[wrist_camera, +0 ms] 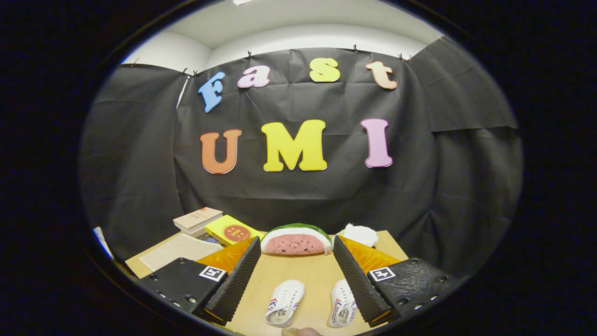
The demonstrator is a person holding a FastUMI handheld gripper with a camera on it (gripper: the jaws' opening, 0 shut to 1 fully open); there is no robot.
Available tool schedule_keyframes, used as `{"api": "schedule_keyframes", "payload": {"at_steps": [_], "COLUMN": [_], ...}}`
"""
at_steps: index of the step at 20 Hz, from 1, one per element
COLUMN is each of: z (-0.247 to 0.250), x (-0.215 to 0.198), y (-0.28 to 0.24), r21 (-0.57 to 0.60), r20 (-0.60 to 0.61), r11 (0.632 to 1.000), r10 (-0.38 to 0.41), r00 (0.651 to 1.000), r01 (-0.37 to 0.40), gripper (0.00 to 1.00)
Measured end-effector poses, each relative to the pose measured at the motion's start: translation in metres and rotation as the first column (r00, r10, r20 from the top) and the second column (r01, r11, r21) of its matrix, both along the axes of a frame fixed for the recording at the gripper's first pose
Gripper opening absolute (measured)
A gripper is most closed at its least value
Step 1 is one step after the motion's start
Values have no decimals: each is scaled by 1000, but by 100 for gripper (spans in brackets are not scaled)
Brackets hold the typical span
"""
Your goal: Open the storage box then place both shoes into the box .Put the left shoe in first, then the right shoe, with the right side of both shoes facing outward in a uniform manner.
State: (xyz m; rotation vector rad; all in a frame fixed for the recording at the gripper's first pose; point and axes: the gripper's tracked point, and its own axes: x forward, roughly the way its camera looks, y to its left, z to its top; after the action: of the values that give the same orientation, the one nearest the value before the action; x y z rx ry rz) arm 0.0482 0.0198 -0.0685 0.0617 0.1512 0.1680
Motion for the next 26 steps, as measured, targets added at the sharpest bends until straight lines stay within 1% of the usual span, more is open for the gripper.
{"api": "schedule_keyframes", "payload": {"at_steps": [3,6,11,14,19,22,24,26], "z": [-8,-18,-36,-47,-68,-90,-111,-139], "x": [11,18,22,17,6,5,3,2], "y": [20,51,108,139,180,193,204,216], "r21": [17,30,85,94,174,224,252,253], "r20": [-21,-41,-86,-120,-183,-238,-294,-375], "r11": [998,989,956,938,907,905,902,902], "r10": [62,146,287,344,413,412,417,426], "r00": [998,988,954,931,892,880,860,823], "r01": [-62,-145,-280,-335,-384,-363,-351,-351], "gripper": [95,95,95,95,95,95,95,95]}}
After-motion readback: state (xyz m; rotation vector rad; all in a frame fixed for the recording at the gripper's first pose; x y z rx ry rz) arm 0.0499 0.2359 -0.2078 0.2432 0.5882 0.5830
